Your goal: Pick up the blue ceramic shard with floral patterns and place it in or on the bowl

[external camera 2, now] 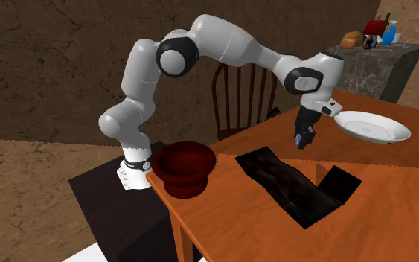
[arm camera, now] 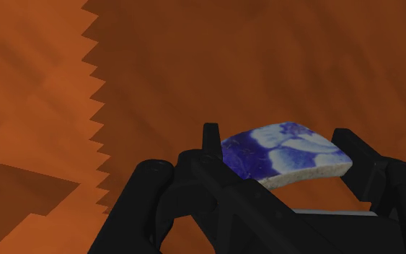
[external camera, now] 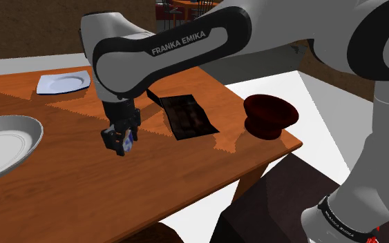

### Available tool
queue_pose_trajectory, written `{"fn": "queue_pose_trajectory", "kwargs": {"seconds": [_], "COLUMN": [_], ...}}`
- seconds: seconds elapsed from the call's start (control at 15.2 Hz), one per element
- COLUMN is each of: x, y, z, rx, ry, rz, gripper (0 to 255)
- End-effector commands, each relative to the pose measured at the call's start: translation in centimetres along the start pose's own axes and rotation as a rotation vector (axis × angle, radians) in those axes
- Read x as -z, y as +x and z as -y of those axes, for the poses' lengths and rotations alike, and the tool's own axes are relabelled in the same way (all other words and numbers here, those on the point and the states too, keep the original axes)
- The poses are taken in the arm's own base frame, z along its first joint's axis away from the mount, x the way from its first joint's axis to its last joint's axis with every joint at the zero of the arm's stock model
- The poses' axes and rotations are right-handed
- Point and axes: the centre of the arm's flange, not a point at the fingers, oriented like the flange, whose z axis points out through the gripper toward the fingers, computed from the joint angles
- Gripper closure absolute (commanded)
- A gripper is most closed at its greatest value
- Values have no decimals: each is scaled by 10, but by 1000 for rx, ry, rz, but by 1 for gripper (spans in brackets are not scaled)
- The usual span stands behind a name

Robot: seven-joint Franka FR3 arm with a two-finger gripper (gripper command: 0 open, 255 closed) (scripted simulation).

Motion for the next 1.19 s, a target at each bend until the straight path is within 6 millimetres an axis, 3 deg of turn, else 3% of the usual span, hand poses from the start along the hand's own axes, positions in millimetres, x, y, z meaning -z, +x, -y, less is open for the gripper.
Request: {"fn": "queue_pose_trajectory", "kwargs": {"seconds": [0.0,0.13,1.12], "x": [0,0,78], "y": [0,0,-4], "z": [0,0,7], "rx": [0,0,0], "ry": [0,0,0], "rz": [1,1,1], "gripper": [255,255,255]}}
